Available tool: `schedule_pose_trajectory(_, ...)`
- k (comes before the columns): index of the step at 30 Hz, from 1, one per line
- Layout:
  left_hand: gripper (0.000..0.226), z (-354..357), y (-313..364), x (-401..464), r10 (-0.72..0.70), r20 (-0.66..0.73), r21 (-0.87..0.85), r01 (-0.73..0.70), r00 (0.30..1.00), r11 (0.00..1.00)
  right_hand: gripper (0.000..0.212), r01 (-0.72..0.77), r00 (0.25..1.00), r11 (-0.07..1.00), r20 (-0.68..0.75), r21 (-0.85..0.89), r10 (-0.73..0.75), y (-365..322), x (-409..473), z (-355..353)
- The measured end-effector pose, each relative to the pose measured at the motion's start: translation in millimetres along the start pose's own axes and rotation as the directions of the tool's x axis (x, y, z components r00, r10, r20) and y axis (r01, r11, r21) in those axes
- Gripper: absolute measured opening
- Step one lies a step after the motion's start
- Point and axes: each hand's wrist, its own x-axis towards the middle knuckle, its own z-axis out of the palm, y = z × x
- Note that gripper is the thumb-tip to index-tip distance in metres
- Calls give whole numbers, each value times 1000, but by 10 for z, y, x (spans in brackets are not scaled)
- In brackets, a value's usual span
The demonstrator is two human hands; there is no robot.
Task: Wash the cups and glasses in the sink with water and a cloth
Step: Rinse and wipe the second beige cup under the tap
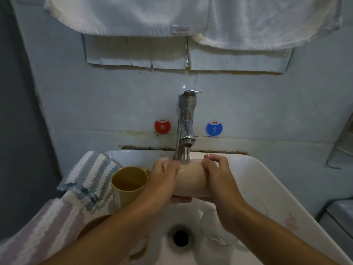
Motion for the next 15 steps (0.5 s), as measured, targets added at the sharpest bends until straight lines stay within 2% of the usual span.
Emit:
schedule_pose_trajectory(3,31,-12,-2,5,11,-31,8,-11,999,1000,29,-42,996,998,82,41,38,-1,-28,-18)
schedule_pose_trajectory(5,39,-24,-14,2,26,-38,48,-24,999,999,40,-66,982,994,183,83,50,3,-60,-35)
schedule_pose_trajectory(7,51,-16,-31,-10,21,-52,94,-16,998,995,50,-66,973,994,226,85,46,2,-74,-49)
schedule_pose_trajectory(9,58,-3,-54,-7,1,-69,88,5,998,996,46,-51,979,995,199,89,33,-16,-74,-55)
schedule_pose_trajectory(11,57,5,-69,-12,-3,-59,69,7,998,998,32,-50,988,993,148,110,34,-40,-60,-57)
schedule_pose_trajectory(15,34,31,-65,2,48,-41,61,-45,998,997,24,-70,996,991,61,115,63,-59,-35,-59)
